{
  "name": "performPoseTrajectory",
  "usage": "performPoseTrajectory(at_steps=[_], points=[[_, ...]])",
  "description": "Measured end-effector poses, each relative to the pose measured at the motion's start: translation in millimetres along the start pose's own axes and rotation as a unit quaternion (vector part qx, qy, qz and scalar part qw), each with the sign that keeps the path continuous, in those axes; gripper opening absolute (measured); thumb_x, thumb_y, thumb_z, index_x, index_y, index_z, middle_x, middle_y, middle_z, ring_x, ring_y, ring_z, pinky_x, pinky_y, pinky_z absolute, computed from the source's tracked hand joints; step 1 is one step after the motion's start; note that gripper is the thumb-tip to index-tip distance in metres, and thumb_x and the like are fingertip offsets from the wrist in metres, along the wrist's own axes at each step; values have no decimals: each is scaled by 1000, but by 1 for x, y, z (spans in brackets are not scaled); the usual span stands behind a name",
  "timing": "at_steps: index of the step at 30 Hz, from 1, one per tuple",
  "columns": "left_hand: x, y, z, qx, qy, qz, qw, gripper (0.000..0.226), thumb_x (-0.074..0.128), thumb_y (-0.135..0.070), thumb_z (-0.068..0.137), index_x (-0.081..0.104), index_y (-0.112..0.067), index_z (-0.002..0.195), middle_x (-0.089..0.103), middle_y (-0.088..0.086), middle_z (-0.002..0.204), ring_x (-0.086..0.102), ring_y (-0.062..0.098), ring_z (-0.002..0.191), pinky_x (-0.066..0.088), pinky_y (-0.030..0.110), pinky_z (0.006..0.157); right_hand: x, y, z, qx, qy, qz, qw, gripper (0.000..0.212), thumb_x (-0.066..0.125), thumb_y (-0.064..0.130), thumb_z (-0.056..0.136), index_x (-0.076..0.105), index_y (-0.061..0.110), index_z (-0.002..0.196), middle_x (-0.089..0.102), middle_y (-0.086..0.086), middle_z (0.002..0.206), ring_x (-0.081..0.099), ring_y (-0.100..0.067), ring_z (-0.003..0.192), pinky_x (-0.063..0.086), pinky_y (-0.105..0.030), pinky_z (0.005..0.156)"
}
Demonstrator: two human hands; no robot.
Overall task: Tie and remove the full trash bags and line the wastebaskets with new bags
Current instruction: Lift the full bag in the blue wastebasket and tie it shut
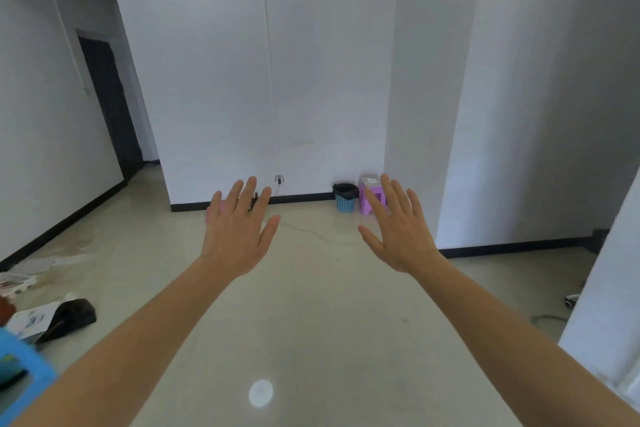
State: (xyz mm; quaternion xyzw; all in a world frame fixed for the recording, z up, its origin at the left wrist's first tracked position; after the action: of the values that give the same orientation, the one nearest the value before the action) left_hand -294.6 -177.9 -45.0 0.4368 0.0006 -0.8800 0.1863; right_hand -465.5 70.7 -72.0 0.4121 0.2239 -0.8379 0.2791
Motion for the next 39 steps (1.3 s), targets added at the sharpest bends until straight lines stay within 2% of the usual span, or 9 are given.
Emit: performPoseTrajectory(at_steps=[4,9,14,19,24,27,30,32,39], points=[[69,30,86,-6,-2,-24,1000,60,27,-48,100,46,-12,144,40,17,152,38,38,139,31,59,109,60,-10,94,7,28,-2,1000,74,24,62,97,19,21,158,4,-15,166,13,-36,152,16,-53,121],[142,46,208,8,-6,-50,999,61,26,-48,101,46,-11,144,41,19,151,40,38,138,33,59,108,111,-44,200,-10,23,-28,999,72,28,59,97,25,18,156,10,-18,165,17,-37,150,19,-53,121],[232,23,308,35,-3,-84,996,60,27,-48,100,47,-13,144,41,17,152,40,37,139,32,59,109,192,-101,276,14,17,-17,1000,73,29,59,98,20,19,158,6,-17,166,15,-35,152,15,-51,122],[348,-8,411,75,10,-67,995,62,24,-50,101,45,-13,146,39,16,153,38,36,140,32,59,110,298,-170,361,41,15,3,999,72,29,61,99,22,19,157,7,-16,166,14,-34,152,16,-52,122],[446,-15,535,48,60,-51,996,68,14,-54,101,46,-12,145,40,18,152,41,37,138,34,59,108,391,-248,470,69,47,21,996,75,26,63,98,18,19,158,6,-17,166,15,-36,151,17,-52,121],[487,-8,601,20,65,-49,996,67,18,-53,99,44,-13,146,39,17,153,39,37,139,32,59,109,436,-285,538,84,57,31,994,75,29,62,98,19,18,158,8,-17,165,17,-37,150,18,-52,119],[529,6,648,-4,60,-60,996,66,20,-53,99,43,-13,146,38,16,154,38,36,140,31,58,110,481,-307,597,92,71,56,992,74,31,60,100,12,19,159,3,-16,166,11,-36,152,15,-50,121],[565,15,679,-5,63,-59,996,66,20,-53,99,43,-13,146,38,16,154,38,37,140,31,59,110,517,-317,632,81,79,59,992,76,26,62,99,7,20,159,-1,-14,166,6,-33,153,11,-48,122],[723,44,794,-9,102,-68,992,69,15,-55,99,41,-13,148,35,16,155,36,37,142,30,59,111,666,-351,769,82,119,62,988,76,28,59,100,1,20,159,-8,-13,166,-2,-30,153,4,-45,122]])
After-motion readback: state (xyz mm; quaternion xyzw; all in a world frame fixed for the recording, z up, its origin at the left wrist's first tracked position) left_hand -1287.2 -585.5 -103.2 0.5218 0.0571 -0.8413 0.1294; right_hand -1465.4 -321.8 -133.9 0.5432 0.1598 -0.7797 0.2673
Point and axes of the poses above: each hand's wrist, its own z-axis towards the middle knuckle, its own x-axis out of the palm, y = z × x, the point moved 2 cm from there along z, towards the middle knuckle
